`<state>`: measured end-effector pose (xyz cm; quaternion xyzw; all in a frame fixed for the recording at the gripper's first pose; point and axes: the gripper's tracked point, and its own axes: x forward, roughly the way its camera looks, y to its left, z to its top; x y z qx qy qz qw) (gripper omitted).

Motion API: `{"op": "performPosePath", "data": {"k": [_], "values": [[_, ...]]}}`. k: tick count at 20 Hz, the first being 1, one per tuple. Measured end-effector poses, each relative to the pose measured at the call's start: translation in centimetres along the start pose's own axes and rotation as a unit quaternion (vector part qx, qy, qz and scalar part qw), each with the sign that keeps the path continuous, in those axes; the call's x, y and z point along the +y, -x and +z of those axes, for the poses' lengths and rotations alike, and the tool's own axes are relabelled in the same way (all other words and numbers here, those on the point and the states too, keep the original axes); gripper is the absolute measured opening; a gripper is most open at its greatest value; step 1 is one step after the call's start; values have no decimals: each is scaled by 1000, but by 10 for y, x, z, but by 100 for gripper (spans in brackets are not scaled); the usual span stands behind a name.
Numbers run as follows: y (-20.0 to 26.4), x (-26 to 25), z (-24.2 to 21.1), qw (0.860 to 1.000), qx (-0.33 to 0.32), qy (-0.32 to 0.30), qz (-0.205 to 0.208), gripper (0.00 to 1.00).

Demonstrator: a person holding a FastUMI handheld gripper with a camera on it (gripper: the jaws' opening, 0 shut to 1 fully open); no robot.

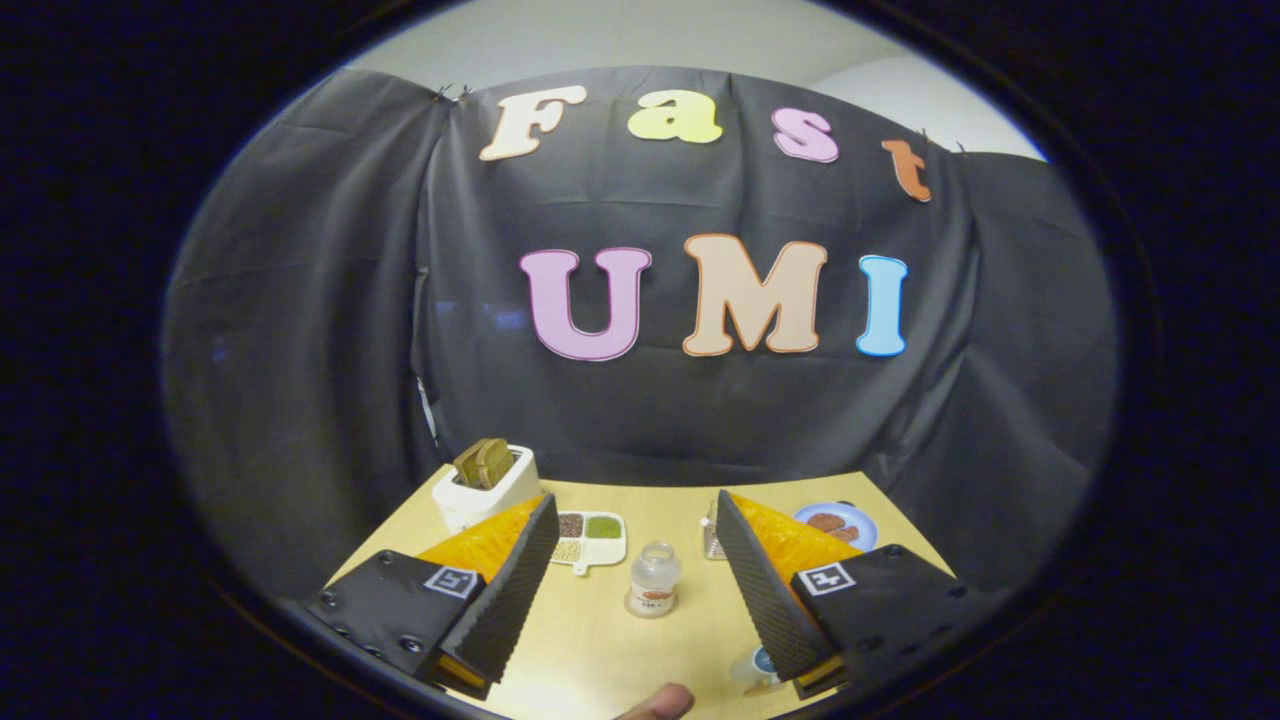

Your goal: Take the bottle from table, then pour the juice into the cup, finally place the bottle on the coaster

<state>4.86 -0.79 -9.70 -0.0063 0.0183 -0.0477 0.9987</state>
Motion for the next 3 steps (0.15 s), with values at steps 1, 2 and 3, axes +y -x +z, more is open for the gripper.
{"op": "performPosePath", "data": {"k": [1, 2, 3], "values": [[4, -3, 2, 1000, -4, -2, 0, 99], [6, -6, 3, 1000, -7, -4, -1, 99], [10, -9, 3, 1000, -9, -4, -3, 99]]}}
